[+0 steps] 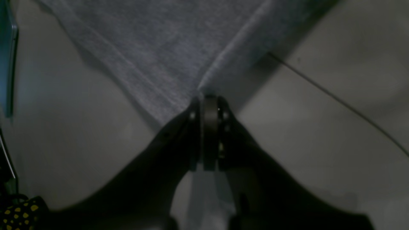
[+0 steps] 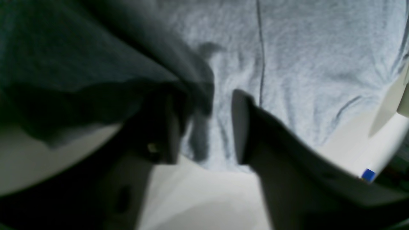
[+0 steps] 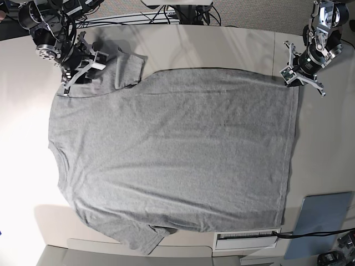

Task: Fold the T-shirt properly
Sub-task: 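Lower both grippers and pinch the shirt edge at each corner, then lift the gripped shirt edge with both grippers and pull it toward the robot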

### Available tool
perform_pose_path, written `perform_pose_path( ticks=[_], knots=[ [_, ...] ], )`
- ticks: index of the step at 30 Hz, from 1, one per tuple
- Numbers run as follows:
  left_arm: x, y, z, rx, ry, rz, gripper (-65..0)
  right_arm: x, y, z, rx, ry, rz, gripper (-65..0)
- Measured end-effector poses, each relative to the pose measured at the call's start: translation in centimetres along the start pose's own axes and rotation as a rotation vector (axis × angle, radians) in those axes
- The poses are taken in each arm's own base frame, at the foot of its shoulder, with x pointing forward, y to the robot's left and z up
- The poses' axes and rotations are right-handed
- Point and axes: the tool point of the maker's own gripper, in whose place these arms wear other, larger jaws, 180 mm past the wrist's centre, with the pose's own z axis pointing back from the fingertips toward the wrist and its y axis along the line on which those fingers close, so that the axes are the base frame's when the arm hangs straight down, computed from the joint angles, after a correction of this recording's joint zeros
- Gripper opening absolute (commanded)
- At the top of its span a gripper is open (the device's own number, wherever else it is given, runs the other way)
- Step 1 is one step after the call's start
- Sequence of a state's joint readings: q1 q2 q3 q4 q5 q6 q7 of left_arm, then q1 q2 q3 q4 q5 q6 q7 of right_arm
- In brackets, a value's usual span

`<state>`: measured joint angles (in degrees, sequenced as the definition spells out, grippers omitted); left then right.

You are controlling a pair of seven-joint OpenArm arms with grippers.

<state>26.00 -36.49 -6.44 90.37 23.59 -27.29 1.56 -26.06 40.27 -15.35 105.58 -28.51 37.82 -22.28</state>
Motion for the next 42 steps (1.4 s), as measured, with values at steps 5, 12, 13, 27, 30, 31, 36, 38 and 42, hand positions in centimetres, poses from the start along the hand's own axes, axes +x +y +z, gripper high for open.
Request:
perform_pose_path(
  ticks=[5, 12, 13, 27, 30, 31, 36, 38, 42],
  knots=[
    [0.0, 0.0, 0.0, 0.0, -0.003, 0.0, -65.0, -0.9, 0.3, -0.1, 0.005, 0.06, -0.02, -65.0],
    [0.3, -0.5, 0.6, -0.01, -0.003, -0.014, -65.0, -2.0, 0.8, 1.3, 0.022, 0.172, -0.049, -65.0],
    [0.4, -1.0, 1.0, -0.023, -0.011, 0.008, -65.0, -1.9, 1.2, 1.8, 0.034, 0.168, -0.042, -65.0],
    [-1.5, -4.4, 8.0, -0.127, 0.036, 0.137, -65.0, -2.6, 4.4, 7.6, 0.068, 0.256, -0.039, -65.0],
    [-2.0, -4.8, 9.2, -0.133, 0.055, 0.132, -65.0, -2.3, 5.5, 8.1, 0.099, 0.249, -0.034, -65.0],
    [-2.1, -5.0, 9.5, -0.14, 0.059, 0.129, -65.0, -2.3, 5.9, 8.2, 0.108, 0.251, -0.036, -65.0],
    [-2.0, -6.4, 10.4, -0.181, 0.066, 0.124, -65.0, -2.8, 6.3, 8.4, 0.119, 0.282, -0.032, -65.0],
    [-1.9, -6.2, 10.3, -0.176, 0.063, 0.123, -65.0, -2.8, 6.1, 8.4, 0.107, 0.282, -0.04, -65.0],
    [-1.5, -4.7, 9.8, -0.126, 0.049, 0.12, -65.0, -3.4, 3.4, 8.3, -0.013, 0.314, -0.054, -65.0]
  ],
)
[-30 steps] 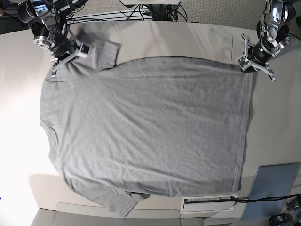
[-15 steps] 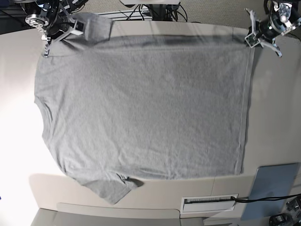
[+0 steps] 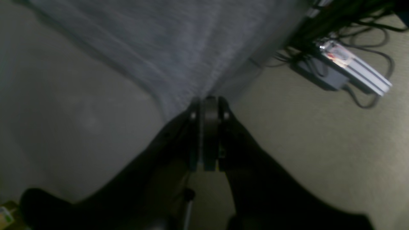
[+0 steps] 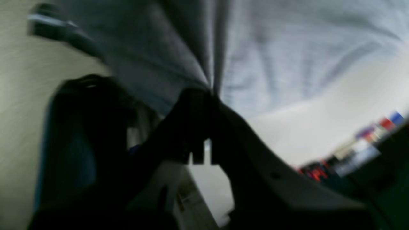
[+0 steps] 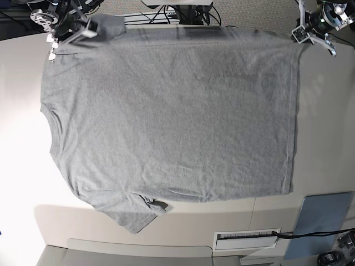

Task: Fold the T-shirt properly
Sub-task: 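Lift the gripped shirt edge with both grippers and pull it toward the robot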

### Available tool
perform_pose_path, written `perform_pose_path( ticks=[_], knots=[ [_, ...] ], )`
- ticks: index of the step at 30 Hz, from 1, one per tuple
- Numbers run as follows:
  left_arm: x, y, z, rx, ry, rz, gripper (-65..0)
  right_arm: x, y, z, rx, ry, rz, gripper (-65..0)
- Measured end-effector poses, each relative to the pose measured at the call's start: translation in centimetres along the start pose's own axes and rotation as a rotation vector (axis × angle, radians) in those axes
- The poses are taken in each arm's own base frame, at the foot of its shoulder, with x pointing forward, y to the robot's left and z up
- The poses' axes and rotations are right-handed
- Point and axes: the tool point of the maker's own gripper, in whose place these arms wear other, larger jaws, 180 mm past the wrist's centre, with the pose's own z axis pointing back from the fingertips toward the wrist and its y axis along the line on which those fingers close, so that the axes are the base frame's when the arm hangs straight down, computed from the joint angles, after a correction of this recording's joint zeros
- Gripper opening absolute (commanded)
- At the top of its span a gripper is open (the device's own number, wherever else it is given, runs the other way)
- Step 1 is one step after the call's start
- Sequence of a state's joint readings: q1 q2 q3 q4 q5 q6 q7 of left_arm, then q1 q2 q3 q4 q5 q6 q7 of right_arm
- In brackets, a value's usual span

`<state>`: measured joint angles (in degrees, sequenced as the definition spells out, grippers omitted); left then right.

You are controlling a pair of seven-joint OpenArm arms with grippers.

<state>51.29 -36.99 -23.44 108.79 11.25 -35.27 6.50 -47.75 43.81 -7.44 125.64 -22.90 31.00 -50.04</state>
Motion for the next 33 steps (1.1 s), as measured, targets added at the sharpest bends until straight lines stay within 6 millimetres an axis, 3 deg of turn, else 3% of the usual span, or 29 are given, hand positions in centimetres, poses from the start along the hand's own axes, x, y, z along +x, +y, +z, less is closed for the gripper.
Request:
perform_pose_path(
  ticks=[7, 11, 19, 30, 33],
  knots=[
    [0.9, 4.0, -0.6, 0.135, -0.002, 0.136, -65.0, 0.9, -5.2, -0.2, -0.145, -0.044, -0.047, -65.0],
    [2.9, 6.2, -0.9, 0.179, -0.082, 0.184, -65.0, 1.9, -8.2, -0.3, -0.211, -0.105, -0.089, -65.0],
    [3.9, 9.6, -2.4, 0.25, -0.143, 0.26, -65.0, 2.6, -11.8, -2.0, -0.268, -0.173, -0.192, -65.0],
    [6.0, 12.8, -3.9, 0.316, -0.235, 0.344, -65.0, 3.1, -15.8, -3.4, -0.34, -0.221, -0.273, -65.0],
    [6.4, 12.9, -4.5, 0.305, -0.244, 0.352, -65.0, 3.1, -16.6, -3.8, -0.352, -0.238, -0.281, -65.0]
  ],
)
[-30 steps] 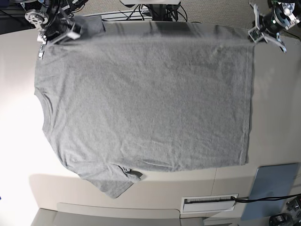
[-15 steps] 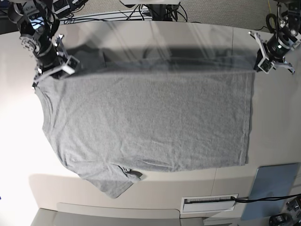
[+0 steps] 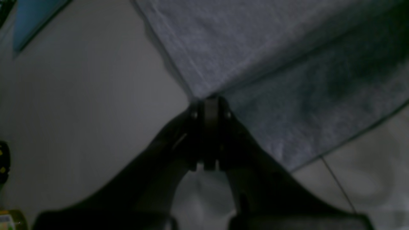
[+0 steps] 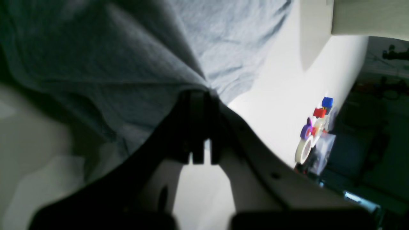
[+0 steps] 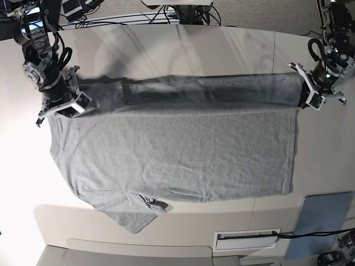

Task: Fold the T-shirt properly
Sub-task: 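Lift the gripped shirt edge with both grippers and pull it toward the robot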

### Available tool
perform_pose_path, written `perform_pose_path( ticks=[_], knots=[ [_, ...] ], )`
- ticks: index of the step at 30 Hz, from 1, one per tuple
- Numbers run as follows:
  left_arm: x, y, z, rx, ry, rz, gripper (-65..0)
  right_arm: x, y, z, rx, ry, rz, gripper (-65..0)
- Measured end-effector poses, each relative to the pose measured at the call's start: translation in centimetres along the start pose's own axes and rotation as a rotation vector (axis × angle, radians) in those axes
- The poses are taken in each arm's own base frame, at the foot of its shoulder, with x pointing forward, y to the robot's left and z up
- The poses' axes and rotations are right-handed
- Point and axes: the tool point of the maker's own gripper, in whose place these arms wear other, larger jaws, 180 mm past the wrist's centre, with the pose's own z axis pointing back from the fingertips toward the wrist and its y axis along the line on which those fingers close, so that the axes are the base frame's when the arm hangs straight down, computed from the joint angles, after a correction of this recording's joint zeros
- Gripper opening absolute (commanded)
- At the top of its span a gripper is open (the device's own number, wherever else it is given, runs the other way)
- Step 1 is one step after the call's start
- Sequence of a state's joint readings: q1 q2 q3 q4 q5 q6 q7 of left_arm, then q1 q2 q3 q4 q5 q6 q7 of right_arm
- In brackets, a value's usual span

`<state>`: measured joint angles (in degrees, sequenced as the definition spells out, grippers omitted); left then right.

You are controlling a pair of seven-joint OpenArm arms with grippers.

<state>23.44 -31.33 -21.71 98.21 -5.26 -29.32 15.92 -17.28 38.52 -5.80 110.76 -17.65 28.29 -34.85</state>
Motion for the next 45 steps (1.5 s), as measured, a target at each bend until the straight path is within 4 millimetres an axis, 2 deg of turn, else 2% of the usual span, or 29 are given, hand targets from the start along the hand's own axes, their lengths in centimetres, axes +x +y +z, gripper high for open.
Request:
perform_pose_path(
  ticks=[5, 11, 19, 25, 31, 34, 45],
  knots=[
    [0.8, -1.6, -1.6, -0.031, -0.003, -0.026, -65.0, 0.2, -1.8, -0.7, -0.038, -0.003, -0.008, -65.0],
    [1.5, -0.2, -3.5, 0.024, 0.007, -0.022, -65.0, 1.3, -3.5, -0.9, -0.077, -0.043, -0.01, -65.0],
    [2.4, 0.8, -4.1, 0.043, -0.007, -0.021, -65.0, 2.0, -4.1, -0.9, -0.093, -0.075, -0.009, -65.0],
    [1.6, 0.7, -4.0, 0.042, 0.031, -0.02, -65.0, 3.4, -5.8, -0.9, -0.113, -0.126, -0.046, -65.0],
    [1.6, 0.7, -4.1, 0.042, 0.03, -0.02, -65.0, 5.1, -4.8, -1.5, -0.08, -0.14, -0.013, -65.0],
    [1.6, 0.7, -4.1, 0.042, 0.031, -0.019, -65.0, 5.4, -4.6, -1.5, -0.077, -0.144, -0.008, -65.0],
    [1.6, 0.7, -4.1, 0.042, 0.029, -0.019, -65.0, 2.6, -3.7, -3.1, -0.048, -0.061, -0.005, -65.0]
  ],
)
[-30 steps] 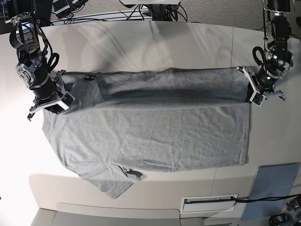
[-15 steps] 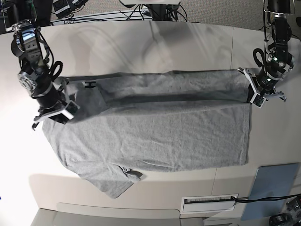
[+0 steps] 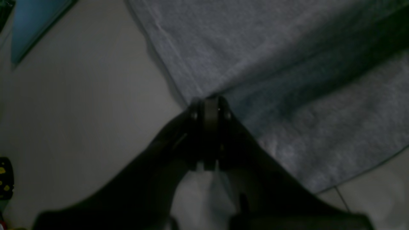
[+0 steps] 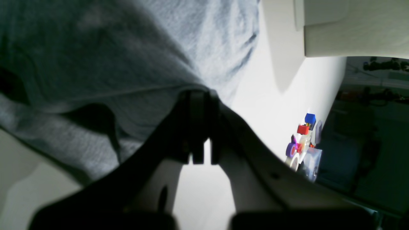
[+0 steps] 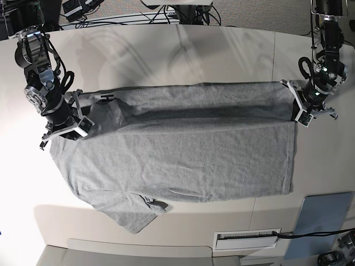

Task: Fold the T-shirt properly
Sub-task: 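Lift the gripped shirt edge with both grippers and pull it toward the robot, then drag the shirt further toward the robot with both grippers, then release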

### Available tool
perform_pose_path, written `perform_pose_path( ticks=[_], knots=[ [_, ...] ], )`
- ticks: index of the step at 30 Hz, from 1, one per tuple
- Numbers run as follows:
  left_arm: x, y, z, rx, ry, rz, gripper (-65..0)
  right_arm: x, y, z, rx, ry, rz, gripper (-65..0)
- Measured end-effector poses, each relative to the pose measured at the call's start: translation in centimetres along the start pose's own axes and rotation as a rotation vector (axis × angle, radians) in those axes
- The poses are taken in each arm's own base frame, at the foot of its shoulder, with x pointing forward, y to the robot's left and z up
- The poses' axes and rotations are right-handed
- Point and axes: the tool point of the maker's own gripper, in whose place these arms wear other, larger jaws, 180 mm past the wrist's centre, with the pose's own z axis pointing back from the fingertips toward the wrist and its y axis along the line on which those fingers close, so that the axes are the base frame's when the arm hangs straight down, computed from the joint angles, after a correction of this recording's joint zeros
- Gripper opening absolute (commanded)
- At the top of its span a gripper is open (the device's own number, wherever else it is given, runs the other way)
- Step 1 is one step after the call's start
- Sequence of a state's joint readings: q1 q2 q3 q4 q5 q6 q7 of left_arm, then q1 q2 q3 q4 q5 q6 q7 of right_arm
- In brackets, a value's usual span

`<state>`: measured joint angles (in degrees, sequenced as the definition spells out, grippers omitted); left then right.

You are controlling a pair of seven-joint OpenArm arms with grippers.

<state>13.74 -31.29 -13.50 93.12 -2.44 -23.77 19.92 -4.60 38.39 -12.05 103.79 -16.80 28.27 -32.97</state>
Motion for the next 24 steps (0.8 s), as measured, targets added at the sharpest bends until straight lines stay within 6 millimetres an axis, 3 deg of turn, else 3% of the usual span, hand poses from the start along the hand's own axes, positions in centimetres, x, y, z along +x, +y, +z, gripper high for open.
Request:
perform_pose_path(
  ticks=[2, 3, 6, 9, 12, 15, 17, 20, 22, 24],
  knots=[
    [0.1, 0.0, 0.0, -0.002, -0.003, 0.005, -65.0, 0.0, 0.0, 0.0, 0.0, 0.001, 0.0, -62.6],
    [0.1, -0.1, 0.0, -0.005, -0.007, 0.014, -65.0, 0.0, 0.0, 0.0, 0.0, 0.001, 0.0, -57.1],
    [0.2, -0.1, 0.0, -0.007, -0.01, 0.019, -54.1, 0.2, -0.2, 0.0, -0.005, -0.008, 0.0, -43.8],
    [0.2, -0.1, 0.0, -0.006, -0.009, 0.019, -44.4, 0.5, -1.4, -0.1, -0.051, -0.018, -0.02, -42.5],
    [0.2, 0.0, 0.0, -0.003, -0.01, 0.02, -41.8, 0.7, -2.6, -0.1, -0.089, -0.019, -0.042, -42.5],
    [-0.3, -0.1, 0.0, -0.004, 0.014, 0.02, -42.0, -0.4, -2.2, -0.1, -0.077, 0.031, -0.169, -42.6],
    [-0.9, -0.4, 0.1, -0.022, 0.051, 0.072, -47.7, -0.9, -1.8, -0.1, -0.061, 0.058, -0.261, -43.8],
    [-0.9, -2.0, 0.3, -0.091, 0.029, 0.21, -65.0, -1.7, -1.4, 0.0, -0.06, 0.098, -0.318, -57.2],
    [-0.9, -3.0, 0.6, -0.13, 0.008, 0.291, -65.0, -2.7, -1.0, 0.1, -0.066, 0.133, -0.324, -65.0],
    [-1.3, -3.8, 0.7, -0.137, 0.015, 0.32, -65.0, -4.3, -0.2, -0.3, -0.055, 0.179, -0.321, -65.0]
  ],
)
